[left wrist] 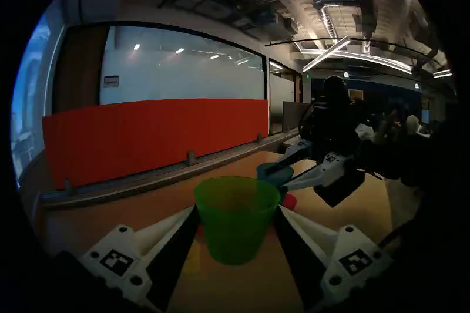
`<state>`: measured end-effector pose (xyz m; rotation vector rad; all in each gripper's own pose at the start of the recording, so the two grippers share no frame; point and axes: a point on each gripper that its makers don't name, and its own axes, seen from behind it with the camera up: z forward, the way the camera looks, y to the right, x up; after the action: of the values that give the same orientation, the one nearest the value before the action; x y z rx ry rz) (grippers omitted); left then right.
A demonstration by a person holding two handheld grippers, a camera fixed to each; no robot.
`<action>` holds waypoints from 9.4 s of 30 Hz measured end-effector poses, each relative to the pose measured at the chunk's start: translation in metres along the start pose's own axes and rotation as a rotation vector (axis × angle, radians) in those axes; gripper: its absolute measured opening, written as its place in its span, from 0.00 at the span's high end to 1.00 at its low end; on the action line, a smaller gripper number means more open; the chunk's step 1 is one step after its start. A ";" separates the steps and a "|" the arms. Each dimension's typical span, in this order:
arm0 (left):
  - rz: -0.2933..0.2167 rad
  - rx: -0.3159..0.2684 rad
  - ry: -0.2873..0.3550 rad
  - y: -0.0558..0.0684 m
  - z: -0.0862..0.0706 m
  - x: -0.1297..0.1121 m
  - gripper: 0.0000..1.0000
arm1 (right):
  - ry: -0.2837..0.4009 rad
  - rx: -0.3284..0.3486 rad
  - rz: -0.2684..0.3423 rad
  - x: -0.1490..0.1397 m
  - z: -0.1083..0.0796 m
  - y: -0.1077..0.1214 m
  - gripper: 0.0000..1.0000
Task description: Pour water
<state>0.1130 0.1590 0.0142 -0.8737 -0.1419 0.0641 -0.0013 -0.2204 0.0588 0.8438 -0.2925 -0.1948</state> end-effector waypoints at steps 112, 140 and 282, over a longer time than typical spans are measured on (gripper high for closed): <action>-0.016 -0.150 0.072 0.067 0.019 -0.019 0.15 | 0.273 -0.010 -0.544 0.158 -0.041 -0.049 0.10; -0.015 -0.172 0.079 0.078 0.023 -0.015 0.15 | 0.245 -0.066 -0.847 0.172 -0.038 -0.070 0.10; -0.010 -0.183 0.089 0.078 0.027 -0.007 0.16 | 0.230 -0.262 -1.480 0.220 -0.038 -0.077 0.10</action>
<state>0.1026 0.2287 -0.0293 -1.0572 -0.0692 0.0029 0.2141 -0.3063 0.0159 0.6655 0.6266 -1.4640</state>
